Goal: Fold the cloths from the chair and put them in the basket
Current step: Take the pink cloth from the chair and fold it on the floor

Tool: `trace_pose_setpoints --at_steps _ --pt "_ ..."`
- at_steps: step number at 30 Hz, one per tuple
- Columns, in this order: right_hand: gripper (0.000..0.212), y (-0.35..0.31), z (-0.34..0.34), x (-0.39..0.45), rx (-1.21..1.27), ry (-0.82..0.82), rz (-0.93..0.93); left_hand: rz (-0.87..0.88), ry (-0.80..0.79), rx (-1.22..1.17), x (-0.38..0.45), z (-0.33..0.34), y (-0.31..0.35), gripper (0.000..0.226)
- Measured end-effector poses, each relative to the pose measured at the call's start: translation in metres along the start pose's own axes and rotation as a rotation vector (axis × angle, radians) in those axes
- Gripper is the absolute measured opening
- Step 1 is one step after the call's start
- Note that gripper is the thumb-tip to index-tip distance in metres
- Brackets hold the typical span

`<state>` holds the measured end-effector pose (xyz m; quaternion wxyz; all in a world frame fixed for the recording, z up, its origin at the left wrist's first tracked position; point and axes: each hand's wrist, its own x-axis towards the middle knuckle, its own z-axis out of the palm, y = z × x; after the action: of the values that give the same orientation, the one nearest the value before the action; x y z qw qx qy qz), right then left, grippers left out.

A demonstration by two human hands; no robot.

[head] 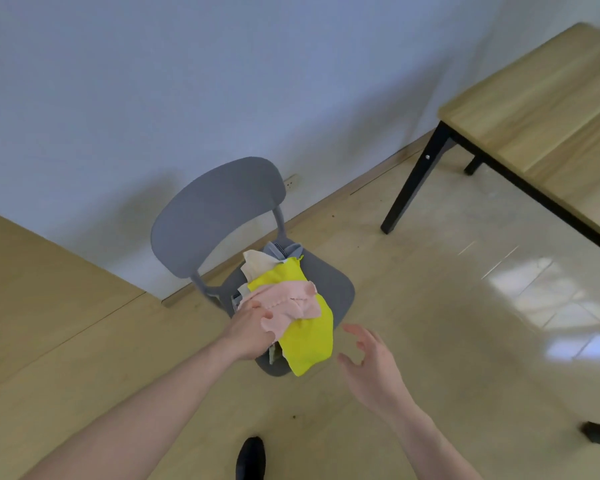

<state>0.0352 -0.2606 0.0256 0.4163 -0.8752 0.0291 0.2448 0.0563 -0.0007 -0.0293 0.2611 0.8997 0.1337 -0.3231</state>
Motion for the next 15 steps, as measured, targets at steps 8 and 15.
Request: trace_pose_setpoints --at_steps 8,15 --pt "0.054 0.112 0.052 0.06 0.015 0.079 -0.156 0.328 0.465 0.209 0.092 0.081 -0.001 0.031" --pt "0.05 0.19 0.1 0.119 0.083 0.204 -0.305 0.444 0.609 0.208 0.171 0.117 -0.019 0.042"
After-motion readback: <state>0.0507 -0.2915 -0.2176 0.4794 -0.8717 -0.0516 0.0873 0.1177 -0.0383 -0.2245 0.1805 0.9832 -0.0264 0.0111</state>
